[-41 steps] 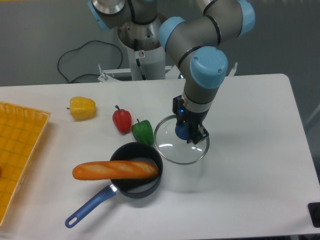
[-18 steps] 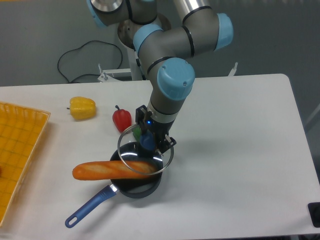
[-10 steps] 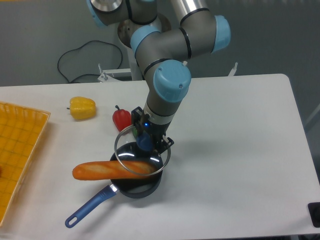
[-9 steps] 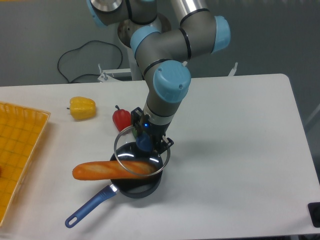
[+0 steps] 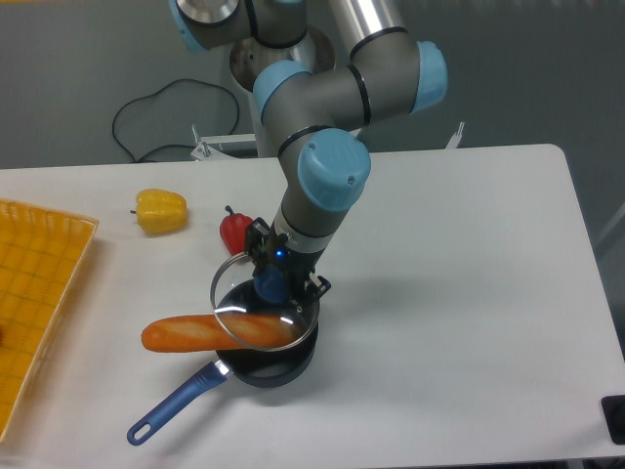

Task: Close the pot lid
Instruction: 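Lower the glass lid onto the saucepan rim over the baguette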

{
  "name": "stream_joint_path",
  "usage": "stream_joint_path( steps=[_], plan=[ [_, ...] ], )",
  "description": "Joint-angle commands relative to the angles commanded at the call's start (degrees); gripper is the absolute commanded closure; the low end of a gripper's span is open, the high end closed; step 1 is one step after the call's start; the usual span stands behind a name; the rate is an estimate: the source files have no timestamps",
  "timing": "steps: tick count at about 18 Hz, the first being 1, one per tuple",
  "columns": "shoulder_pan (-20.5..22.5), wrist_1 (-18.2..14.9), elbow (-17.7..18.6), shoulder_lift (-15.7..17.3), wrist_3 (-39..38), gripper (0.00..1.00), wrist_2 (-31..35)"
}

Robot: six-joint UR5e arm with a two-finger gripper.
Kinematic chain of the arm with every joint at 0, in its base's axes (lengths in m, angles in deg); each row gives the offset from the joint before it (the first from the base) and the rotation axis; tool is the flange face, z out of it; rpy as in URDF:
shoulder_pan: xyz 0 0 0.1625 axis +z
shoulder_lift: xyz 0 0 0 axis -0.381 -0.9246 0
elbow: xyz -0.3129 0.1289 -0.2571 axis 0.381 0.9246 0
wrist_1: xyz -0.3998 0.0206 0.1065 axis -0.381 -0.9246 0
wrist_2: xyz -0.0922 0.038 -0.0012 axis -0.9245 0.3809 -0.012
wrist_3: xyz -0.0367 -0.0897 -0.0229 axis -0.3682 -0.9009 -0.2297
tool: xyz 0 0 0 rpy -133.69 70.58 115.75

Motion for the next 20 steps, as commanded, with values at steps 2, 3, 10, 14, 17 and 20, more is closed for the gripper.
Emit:
stream_joint_path(
  steps=[2,3,10,14,17,20],
  plan=[
    [-0.2,0.3,0.0,-0.3,-0.3,0.53,0.0],
    [-0.7,0.4,0.0,-0.4,-1.2,0.53,0.0],
    [-1.1,0.3,0.0,-0.8,-4.8,0.53,0.3],
    [-1.1,0.2,0.4,-0.7,-6.4,0.52,0.5],
    [-1.2,0.1,0.4,-0.8,-7.6,0.52,0.6],
    [-1.2,0.1,0.4,-0.8,-7.6,0.51,0.5]
  ],
)
